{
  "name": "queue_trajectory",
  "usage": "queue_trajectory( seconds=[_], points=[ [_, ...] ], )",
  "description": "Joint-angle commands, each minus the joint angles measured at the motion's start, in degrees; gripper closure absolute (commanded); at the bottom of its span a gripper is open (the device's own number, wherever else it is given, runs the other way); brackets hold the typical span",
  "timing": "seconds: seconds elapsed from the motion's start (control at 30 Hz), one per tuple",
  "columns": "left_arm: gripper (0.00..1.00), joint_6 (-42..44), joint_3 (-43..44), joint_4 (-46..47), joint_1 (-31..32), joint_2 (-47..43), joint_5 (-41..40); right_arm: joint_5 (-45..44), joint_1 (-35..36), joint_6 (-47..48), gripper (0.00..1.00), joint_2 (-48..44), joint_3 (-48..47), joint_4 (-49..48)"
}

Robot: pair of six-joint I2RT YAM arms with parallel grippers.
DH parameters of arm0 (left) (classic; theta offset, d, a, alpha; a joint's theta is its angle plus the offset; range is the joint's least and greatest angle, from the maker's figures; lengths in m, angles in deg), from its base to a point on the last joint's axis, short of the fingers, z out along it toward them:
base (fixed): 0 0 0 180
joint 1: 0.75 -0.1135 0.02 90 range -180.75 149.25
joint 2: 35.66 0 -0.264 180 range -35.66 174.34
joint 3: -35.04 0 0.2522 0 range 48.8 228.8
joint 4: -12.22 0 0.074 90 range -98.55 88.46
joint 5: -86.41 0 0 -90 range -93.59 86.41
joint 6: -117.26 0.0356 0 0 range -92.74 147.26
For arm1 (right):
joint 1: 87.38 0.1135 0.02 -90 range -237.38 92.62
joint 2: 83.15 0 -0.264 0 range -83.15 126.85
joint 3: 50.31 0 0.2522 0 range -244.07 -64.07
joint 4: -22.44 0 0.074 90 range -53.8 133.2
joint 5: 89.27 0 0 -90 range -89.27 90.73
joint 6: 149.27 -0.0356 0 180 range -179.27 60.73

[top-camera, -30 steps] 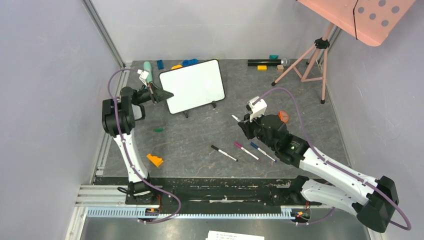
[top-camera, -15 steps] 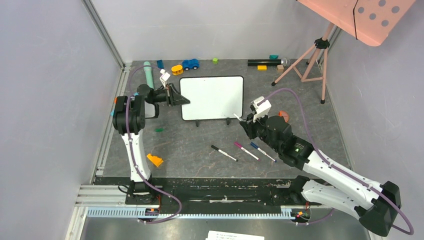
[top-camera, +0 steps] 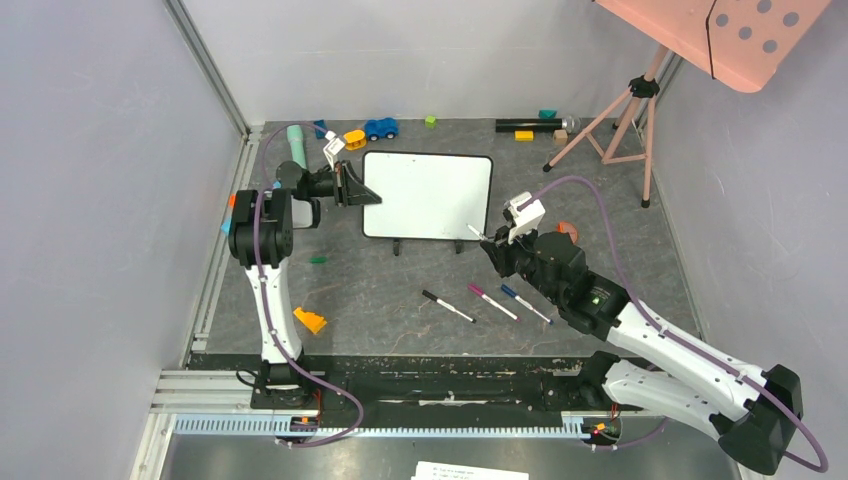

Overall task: Write a sentence on the whiteboard
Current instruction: Move the whiteboard to the center of the board.

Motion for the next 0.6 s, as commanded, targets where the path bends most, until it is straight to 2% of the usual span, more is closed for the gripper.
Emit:
queue_trajectory(
  seconds=[0.0, 0.2, 0.23, 0.37, 0.47, 0.57],
  points=[
    [0.98, -2.46, 2.29, 5.86, -0.03, 0.28, 5.31, -0.94, -0.13, 0.38, 1.00, -0.13, -0.09, -1.90],
    [0.98, -3.17, 3.02, 5.86, -0.17, 0.84, 5.31, -1.25, -0.29, 0.58, 1.00, 0.24, -0.40, -1.93],
    [0.96, -3.31, 3.12, 5.86, -0.14, 0.90, 5.29, -1.21, -0.25, 0.65, 1.00, 0.17, -0.34, -1.86],
    [0.57, -3.48, 3.25, 5.86, -0.51, 1.08, 5.20, -1.89, -0.42, 0.91, 1.00, -0.25, -0.09, -1.54],
    [0.36, -2.62, 2.60, 5.86, -0.89, 0.66, 4.98, -2.32, -0.58, 1.00, 1.00, -0.40, 0.03, -1.42],
    [0.31, -2.23, 2.10, 5.86, -1.12, 0.37, 4.55, -2.18, -0.68, 0.87, 1.00, -0.33, 0.00, -1.53]
  ],
)
